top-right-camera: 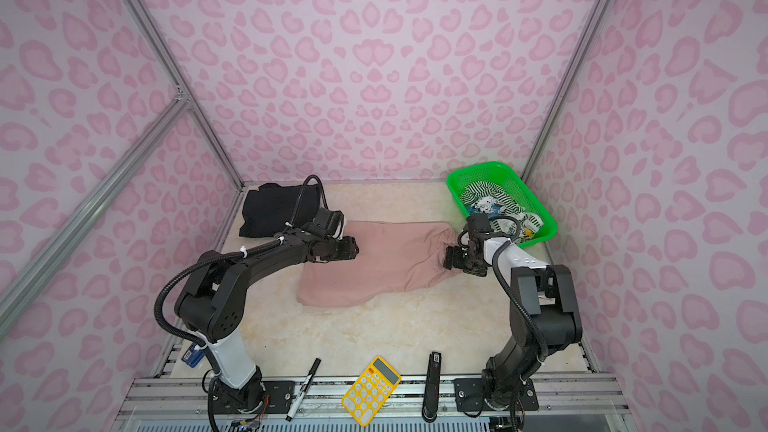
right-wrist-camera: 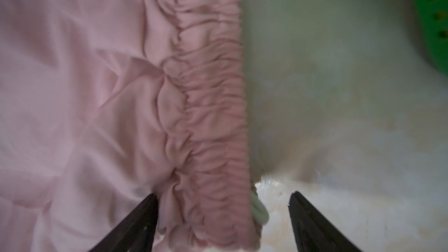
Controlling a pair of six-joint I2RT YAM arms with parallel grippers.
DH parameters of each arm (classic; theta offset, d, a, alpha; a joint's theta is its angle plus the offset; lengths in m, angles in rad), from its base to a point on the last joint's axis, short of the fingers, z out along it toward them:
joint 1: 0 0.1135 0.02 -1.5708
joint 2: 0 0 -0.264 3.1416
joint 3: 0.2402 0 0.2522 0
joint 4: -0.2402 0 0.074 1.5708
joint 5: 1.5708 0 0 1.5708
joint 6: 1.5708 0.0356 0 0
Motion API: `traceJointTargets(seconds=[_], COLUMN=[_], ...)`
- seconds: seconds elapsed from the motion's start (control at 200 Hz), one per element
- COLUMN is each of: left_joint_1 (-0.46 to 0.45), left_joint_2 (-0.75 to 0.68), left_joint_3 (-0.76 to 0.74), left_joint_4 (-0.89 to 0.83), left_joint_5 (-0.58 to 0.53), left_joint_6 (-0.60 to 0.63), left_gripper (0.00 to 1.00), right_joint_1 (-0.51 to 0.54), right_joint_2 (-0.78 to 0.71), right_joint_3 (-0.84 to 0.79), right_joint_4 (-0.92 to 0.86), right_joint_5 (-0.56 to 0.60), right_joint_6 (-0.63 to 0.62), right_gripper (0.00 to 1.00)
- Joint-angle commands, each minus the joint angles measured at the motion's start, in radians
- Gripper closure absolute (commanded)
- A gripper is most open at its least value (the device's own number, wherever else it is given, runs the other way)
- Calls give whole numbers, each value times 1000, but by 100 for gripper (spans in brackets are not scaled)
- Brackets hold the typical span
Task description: Fold and stack the mixed laundry pile
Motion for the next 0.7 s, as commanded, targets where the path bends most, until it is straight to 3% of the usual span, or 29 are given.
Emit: traceJointTargets(seconds=[0.0, 0.06, 0.14, 0.24, 0.45, 0.56, 0.7], left_joint_1=[-1, -1, -2, -2, -5, -26, -72], left_joint_2=[44, 58, 66, 63, 92, 116, 124], left_joint_3=[22, 20, 8, -13, -8, -3, -16], left_joint_4=[17, 7, 1, -3, -26, -45, -31], left_joint_5=[-17, -34, -38, -49, -53, -67, -76], left_joint_6=[-25, -28, -28, -27, 0, 11, -4], left_gripper=[44, 44, 45, 45, 46, 47, 47], right_joint_1=[0, 0, 2, 6, 37, 89, 147], right_joint_2=[49, 82, 116, 126, 24, -42, -83], right_joint_3=[8, 10, 12, 1, 20, 99, 224], right_joint_4=[83, 96, 97, 88, -36, -167, -338], right_joint_5=[-70, -83, -104, -102, 56, 196, 347], right_joint_6=[20, 33, 44, 53, 21, -14, -48], right_gripper=[16, 17, 27, 53, 86, 95, 97])
